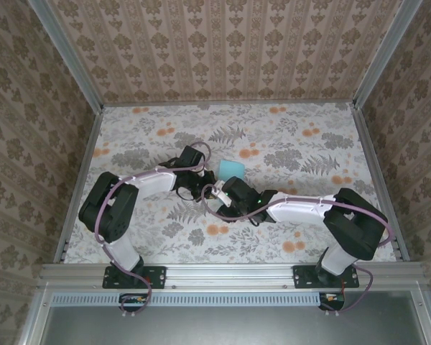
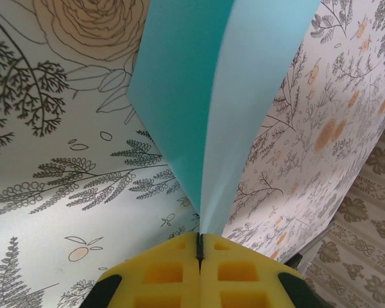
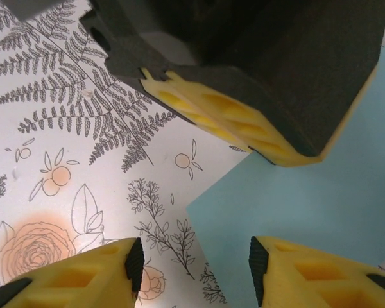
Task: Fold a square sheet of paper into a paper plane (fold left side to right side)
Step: Third fold the triangle at the center of the table.
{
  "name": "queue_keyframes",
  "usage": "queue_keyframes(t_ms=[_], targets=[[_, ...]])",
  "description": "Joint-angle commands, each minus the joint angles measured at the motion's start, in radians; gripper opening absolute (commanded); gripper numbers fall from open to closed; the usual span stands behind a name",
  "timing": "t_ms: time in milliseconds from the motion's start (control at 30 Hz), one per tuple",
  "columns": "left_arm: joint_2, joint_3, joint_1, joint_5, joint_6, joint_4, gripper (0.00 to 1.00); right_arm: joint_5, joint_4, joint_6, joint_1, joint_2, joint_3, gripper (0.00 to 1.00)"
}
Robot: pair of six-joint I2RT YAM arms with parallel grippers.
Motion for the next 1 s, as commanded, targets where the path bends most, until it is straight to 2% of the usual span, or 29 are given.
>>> queue_keyframes(t_ms=[0,267,400,567,733,967], targets=[[0.018,0.03,-0.014,0.022,-0.004,-0.033,0.03,0.022,0.028,-0.015,0.002,0.023,0.041,0.41],[0.023,0.03,-0.012,0.031,0.0,-0.034,0.06,-0.004,0.027,-0.009,-0.014,0.011,0.037,0.0],[0.02,0.03,-0.01,0.032,0.006,-0.035,0.1,-0.037,0.029,-0.007,-0.033,-0.002,0.024,0.0],[-0.017,0.041,0.015,0.021,0.054,-0.091,0.29,-0.085,0.014,-0.009,-0.058,-0.008,0.016,0.0],[-0.067,0.044,0.055,0.018,0.105,-0.159,0.38,-0.129,0.033,0.01,-0.087,-0.02,-0.002,0.0],[-0.074,0.065,0.128,0.033,0.161,-0.173,0.43,-0.173,0.034,0.021,-0.117,-0.035,-0.011,0.0]])
